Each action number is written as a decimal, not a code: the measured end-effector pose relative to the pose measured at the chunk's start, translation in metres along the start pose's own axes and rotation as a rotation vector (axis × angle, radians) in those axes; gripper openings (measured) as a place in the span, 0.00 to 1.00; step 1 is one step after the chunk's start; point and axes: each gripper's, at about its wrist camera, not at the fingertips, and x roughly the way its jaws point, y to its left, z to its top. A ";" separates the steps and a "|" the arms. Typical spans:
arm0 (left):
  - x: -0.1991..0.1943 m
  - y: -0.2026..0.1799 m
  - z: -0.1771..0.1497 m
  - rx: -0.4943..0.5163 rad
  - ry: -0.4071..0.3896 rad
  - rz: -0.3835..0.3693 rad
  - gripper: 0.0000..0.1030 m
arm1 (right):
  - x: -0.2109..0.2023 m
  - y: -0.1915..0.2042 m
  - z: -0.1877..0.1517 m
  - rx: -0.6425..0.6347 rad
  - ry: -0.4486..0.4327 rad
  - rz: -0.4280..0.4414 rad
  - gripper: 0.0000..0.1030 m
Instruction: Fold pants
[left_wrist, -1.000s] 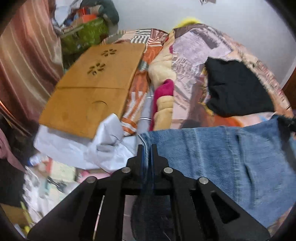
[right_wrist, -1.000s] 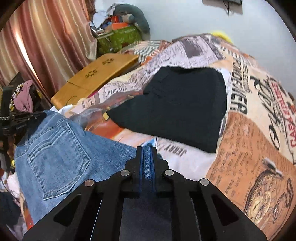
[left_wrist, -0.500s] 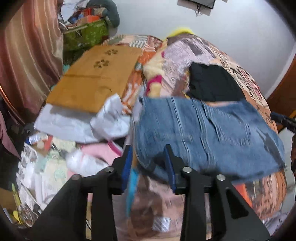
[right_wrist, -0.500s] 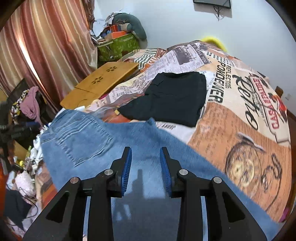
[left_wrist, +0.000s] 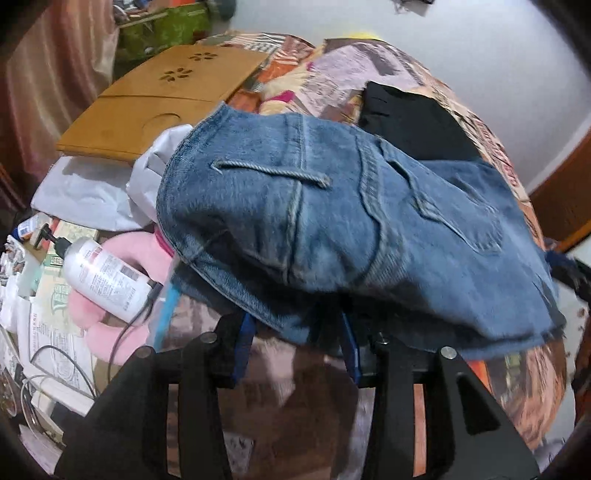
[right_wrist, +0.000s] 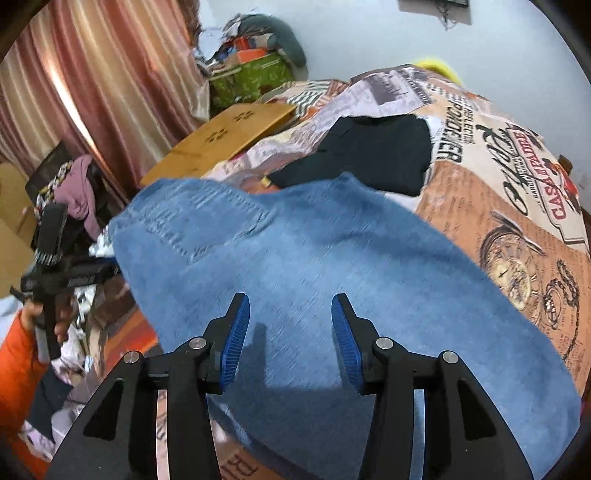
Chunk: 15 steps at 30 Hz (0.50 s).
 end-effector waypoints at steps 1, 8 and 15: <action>-0.001 0.000 0.001 0.003 -0.016 0.010 0.26 | 0.002 0.000 -0.003 0.003 0.009 0.004 0.42; -0.024 -0.010 0.015 0.148 -0.165 0.242 0.08 | 0.012 -0.003 -0.025 0.000 0.069 0.010 0.42; -0.004 0.015 0.008 0.094 -0.059 0.206 0.12 | 0.007 -0.006 -0.033 0.024 0.057 0.031 0.42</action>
